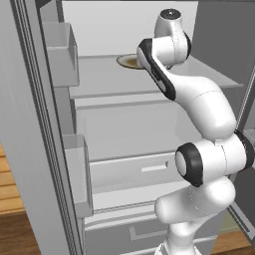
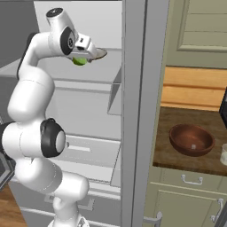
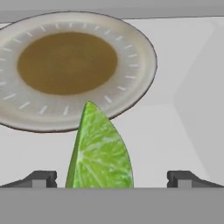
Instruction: Grab a lemon wedge from the fridge and one ice cube from the ice bowl, and put them in the glass of lemonade.
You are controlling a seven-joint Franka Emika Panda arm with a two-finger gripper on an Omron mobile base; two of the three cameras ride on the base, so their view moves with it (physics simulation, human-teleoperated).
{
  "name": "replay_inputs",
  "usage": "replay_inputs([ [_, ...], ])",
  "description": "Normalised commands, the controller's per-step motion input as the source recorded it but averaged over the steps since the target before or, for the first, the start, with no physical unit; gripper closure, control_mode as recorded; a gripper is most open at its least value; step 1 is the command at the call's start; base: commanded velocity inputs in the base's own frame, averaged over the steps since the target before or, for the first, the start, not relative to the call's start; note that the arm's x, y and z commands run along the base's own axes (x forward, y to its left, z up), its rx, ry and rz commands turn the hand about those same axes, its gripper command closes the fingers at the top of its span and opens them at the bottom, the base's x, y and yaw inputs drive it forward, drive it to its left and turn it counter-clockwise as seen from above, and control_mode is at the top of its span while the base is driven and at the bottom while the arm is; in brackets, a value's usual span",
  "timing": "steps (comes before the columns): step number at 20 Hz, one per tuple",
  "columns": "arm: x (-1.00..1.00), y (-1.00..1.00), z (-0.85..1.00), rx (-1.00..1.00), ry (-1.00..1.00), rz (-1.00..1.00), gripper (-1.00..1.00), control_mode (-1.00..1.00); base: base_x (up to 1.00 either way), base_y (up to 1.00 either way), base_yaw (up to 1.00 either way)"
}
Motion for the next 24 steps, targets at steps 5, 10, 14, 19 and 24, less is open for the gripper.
replay_inputs([
  [5, 0.1, 0.0, -0.11, 0.0, 0.0, -0.03, -1.0, -1.0, 0.0, 0.0, 0.0],
  [10, 0.11, 0.0, -0.33, 0.0, 0.0, 0.0, -1.0, -1.0, 0.0, 0.0, 0.0],
  [14, 0.16, 0.0, -0.4, 0.0, 0.0, 0.0, -1.0, -1.0, 0.0, 0.0, 0.0],
  [19, 0.0, 0.0, -0.06, 0.0, 0.0, 0.0, 1.0, -1.0, 0.0, 0.0, 0.0],
  [24, 0.0, 0.0, 0.0, 0.0, 0.0, 0.0, 1.0, -1.0, 0.0, 0.0, 0.0],
])
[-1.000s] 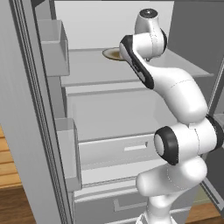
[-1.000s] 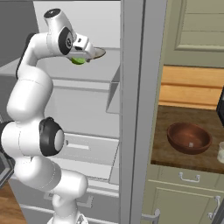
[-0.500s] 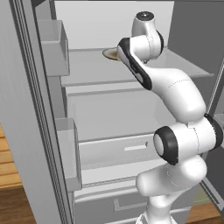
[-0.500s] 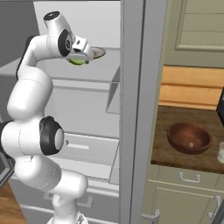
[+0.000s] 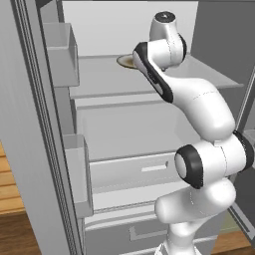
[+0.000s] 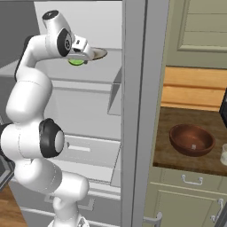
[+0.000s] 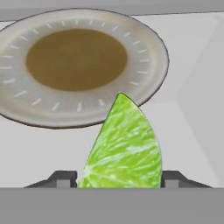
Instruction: Grab a lemon wedge from the fridge and one ice cube from the ice bowl, and put them in the glass of lemonade.
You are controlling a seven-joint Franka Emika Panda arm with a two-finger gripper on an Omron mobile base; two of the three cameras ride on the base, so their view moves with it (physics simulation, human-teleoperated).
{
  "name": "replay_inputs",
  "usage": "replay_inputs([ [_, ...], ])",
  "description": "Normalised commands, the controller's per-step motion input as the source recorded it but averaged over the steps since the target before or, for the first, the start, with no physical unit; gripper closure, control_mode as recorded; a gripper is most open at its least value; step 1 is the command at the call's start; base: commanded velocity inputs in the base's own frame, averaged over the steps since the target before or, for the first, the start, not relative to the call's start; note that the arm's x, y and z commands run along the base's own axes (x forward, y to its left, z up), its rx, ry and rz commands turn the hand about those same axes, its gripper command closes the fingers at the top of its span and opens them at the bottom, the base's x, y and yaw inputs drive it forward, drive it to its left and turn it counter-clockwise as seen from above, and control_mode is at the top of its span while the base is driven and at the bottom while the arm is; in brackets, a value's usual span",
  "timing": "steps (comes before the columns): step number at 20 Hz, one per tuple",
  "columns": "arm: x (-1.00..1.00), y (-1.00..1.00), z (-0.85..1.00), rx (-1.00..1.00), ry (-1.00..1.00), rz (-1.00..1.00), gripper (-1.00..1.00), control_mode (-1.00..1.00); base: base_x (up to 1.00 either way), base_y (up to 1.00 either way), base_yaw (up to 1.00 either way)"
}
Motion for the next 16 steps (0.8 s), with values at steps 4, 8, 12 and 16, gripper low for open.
replay_inputs([
  [4, 0.0, 0.0, 0.0, 0.0, 0.0, 0.0, 1.0, -1.0, 0.0, 0.0, 0.0],
  [8, -0.31, 0.0, 0.0, 0.0, 0.0, 0.0, 1.0, -1.0, 0.0, 0.0, 0.0],
  [12, -1.0, 0.0, 0.0, 0.0, -0.05, 0.04, 1.0, -1.0, 0.0, 0.0, 0.0],
  [16, -1.0, 0.0, -0.03, 0.04, -0.06, 0.07, 1.0, -1.0, 0.0, 0.0, 0.0],
])
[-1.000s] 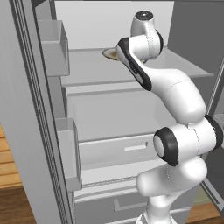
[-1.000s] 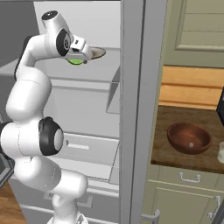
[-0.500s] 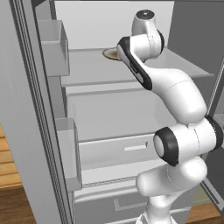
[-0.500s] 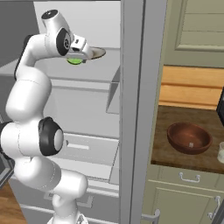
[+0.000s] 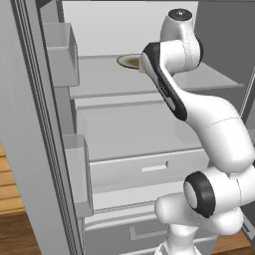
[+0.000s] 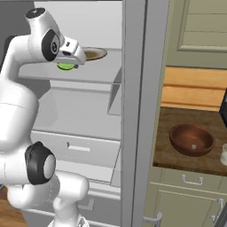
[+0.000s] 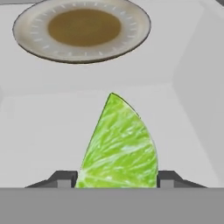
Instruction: Grab a lemon wedge from the fridge and one ice cube from the ice bowl, and put them in the glass of lemonade.
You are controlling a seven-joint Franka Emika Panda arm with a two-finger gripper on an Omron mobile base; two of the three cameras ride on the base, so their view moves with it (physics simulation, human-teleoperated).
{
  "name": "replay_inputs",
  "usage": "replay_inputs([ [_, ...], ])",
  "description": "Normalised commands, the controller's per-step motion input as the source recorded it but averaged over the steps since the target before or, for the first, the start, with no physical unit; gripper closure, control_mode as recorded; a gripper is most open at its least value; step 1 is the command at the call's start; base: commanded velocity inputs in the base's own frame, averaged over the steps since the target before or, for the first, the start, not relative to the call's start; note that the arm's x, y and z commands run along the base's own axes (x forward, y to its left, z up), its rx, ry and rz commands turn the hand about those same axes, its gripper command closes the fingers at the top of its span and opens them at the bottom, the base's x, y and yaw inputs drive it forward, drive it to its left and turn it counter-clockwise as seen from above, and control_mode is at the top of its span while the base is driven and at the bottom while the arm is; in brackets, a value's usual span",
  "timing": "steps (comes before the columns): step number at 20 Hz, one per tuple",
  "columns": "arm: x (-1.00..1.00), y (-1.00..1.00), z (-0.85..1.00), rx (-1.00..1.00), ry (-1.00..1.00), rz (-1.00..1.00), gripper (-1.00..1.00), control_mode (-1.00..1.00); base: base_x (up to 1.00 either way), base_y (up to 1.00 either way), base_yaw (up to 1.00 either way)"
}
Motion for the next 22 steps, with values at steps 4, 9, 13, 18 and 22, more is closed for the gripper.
replay_inputs([
  [4, -1.0, -0.06, -0.15, 0.08, -0.09, 0.05, 1.0, -1.0, 0.0, 0.0, 0.0],
  [9, -1.0, 0.0, -0.1, 0.09, -0.01, 0.06, 1.0, -1.0, 0.0, 0.0, 0.0],
  [13, -1.0, 0.0, -0.39, 0.04, 0.0, 0.06, 1.0, -1.0, 0.0, 0.0, 0.0],
  [18, -1.0, 0.0, -0.6, -0.01, 0.1, 0.06, 1.0, -1.0, 0.0, 0.0, 0.0],
  [22, -0.89, 0.0, -0.79, -0.04, 0.05, 0.01, 1.0, -1.0, 0.0, 0.0, 0.0],
])
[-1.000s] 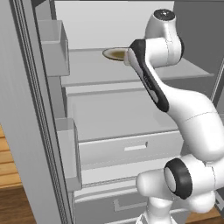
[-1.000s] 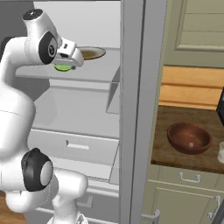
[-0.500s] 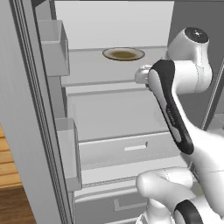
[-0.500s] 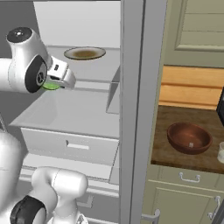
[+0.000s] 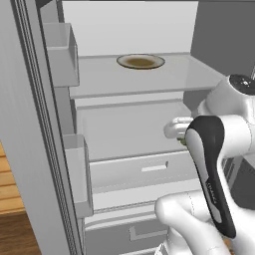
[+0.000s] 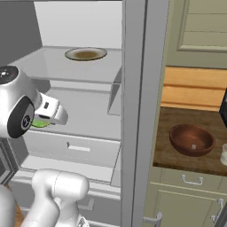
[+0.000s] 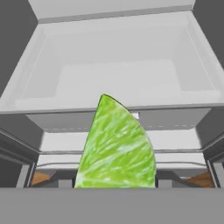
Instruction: Grab a lemon wedge from the fridge and one ice cube from the ice bowl, and put them in the glass of lemonade.
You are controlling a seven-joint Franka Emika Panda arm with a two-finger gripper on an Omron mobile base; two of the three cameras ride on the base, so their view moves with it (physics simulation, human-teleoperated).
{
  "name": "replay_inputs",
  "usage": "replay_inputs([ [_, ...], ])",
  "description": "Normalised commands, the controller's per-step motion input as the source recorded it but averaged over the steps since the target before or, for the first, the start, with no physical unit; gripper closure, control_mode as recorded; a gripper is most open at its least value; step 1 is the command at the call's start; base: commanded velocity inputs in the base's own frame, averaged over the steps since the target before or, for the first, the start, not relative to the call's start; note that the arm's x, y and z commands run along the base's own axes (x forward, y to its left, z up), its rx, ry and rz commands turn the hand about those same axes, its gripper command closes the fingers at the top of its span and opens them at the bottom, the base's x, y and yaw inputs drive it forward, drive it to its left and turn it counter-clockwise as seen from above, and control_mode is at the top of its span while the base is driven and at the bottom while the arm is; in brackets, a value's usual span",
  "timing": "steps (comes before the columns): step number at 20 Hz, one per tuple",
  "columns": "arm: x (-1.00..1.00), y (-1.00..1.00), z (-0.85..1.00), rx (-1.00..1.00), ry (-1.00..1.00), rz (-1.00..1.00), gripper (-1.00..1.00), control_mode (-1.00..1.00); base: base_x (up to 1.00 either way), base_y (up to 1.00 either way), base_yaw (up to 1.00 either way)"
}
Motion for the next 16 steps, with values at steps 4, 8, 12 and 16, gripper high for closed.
replay_inputs([
  [4, -0.53, -0.06, -0.48, 0.0, 0.0, 0.0, 1.0, -1.0, 0.0, 0.0, 0.0],
  [8, -0.1, 0.0, -0.01, 0.0, 0.0, 0.0, 1.0, -1.0, 0.0, 0.0, 0.0],
  [12, 0.0, 0.0, 0.0, 0.0, 0.0, 0.0, 1.0, -1.0, 0.0, 0.0, 0.0],
  [16, 0.0, 0.0, 0.0, 0.0, 0.0, 0.0, 1.0, 1.0, -0.62, 0.0, -0.02],
])
